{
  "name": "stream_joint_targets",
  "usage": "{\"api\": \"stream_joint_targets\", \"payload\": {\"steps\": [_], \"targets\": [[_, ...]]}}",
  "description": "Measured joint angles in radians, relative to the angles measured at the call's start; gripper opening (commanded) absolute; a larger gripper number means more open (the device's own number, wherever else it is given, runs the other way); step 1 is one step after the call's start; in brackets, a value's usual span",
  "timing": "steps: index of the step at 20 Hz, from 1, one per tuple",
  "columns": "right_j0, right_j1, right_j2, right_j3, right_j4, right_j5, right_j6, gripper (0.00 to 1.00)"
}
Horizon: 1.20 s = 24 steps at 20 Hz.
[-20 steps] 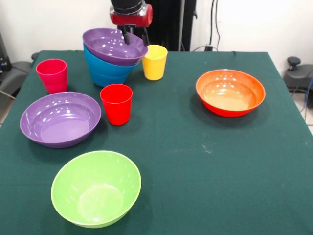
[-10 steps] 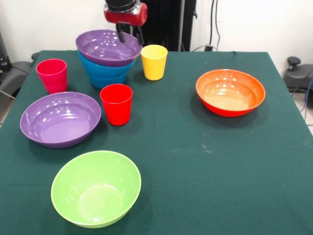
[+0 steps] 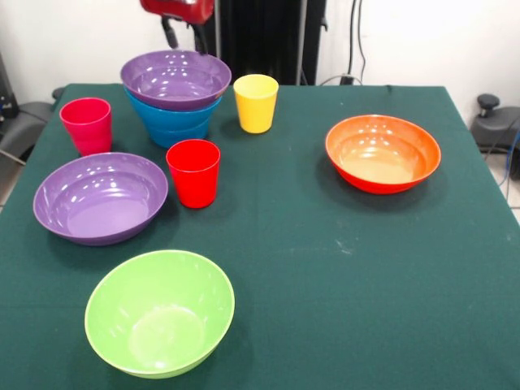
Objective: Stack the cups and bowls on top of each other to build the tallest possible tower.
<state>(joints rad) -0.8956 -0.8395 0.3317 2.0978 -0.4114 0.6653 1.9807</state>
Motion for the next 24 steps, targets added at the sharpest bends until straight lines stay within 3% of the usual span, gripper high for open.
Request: {"api": "stream_joint_targets", "payload": {"steps": [2, 6, 12, 24], "targets": [[-0.003, -0.042, 0.004, -0.022, 0.009, 0.080, 0.000, 1.00], [-0.003, -0.081, 0.014, -0.049, 0.011, 0.141, 0.000, 1.00], [0.008, -0.097, 0.031, -0.071, 0.011, 0.142, 0.000, 1.00], [0.118, -0.096, 0.070, -0.144, 0.015, 0.142, 0.000, 1.00]]}}
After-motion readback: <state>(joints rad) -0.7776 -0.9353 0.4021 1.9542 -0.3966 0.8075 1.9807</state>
